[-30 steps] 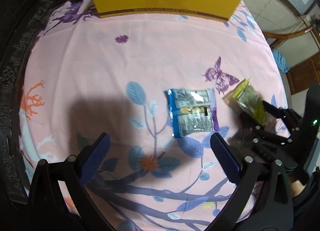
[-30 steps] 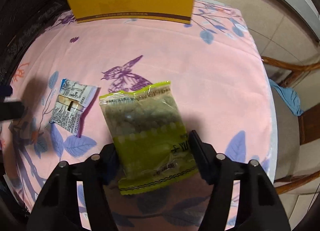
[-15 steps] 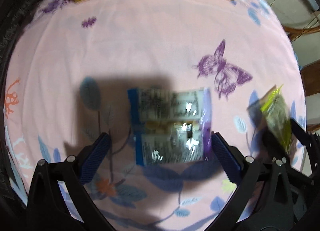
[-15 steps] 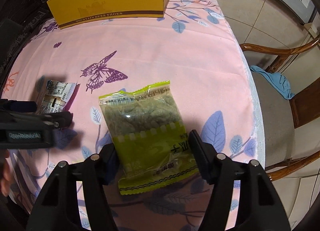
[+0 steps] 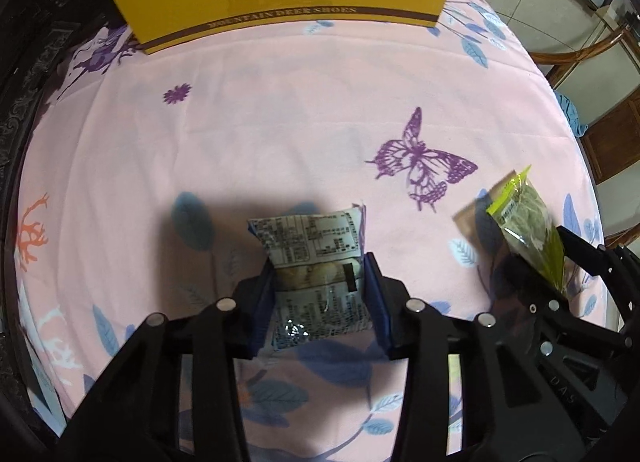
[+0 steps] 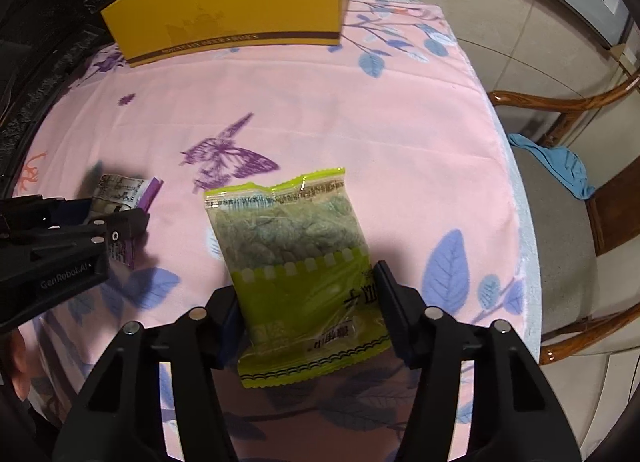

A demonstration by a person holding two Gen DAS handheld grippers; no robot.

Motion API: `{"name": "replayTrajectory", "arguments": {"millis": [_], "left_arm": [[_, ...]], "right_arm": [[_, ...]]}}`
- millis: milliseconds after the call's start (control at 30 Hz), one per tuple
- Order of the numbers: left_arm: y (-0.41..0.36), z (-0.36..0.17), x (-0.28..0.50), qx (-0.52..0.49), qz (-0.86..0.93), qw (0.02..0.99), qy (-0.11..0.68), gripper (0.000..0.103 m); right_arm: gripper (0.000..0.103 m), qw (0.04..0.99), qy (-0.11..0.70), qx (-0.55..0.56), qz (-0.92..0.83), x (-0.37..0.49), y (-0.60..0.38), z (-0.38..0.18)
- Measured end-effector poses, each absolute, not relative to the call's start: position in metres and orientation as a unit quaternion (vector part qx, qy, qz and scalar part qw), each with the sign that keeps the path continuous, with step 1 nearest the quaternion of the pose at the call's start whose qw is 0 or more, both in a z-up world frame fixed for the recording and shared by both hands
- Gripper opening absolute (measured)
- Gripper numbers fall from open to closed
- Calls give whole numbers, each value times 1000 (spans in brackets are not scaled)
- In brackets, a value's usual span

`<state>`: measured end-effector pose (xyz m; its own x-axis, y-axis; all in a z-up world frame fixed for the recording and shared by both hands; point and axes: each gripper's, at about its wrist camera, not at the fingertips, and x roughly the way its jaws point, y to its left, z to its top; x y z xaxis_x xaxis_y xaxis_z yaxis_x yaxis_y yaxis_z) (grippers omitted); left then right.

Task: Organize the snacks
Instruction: 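Carry both snacks into the yellow box and open both tools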

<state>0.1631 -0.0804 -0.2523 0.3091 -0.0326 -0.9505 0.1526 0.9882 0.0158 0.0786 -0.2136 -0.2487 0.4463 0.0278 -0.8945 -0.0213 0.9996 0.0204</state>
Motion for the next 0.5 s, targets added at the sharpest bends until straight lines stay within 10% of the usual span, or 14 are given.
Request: {"name": "replayTrajectory", "arguments": {"millis": [500], "left_arm": [[-39, -187, 186, -9, -44, 834, 549, 42]], "right_arm": [[59, 879, 474, -18, 52, 102, -188, -194]]}}
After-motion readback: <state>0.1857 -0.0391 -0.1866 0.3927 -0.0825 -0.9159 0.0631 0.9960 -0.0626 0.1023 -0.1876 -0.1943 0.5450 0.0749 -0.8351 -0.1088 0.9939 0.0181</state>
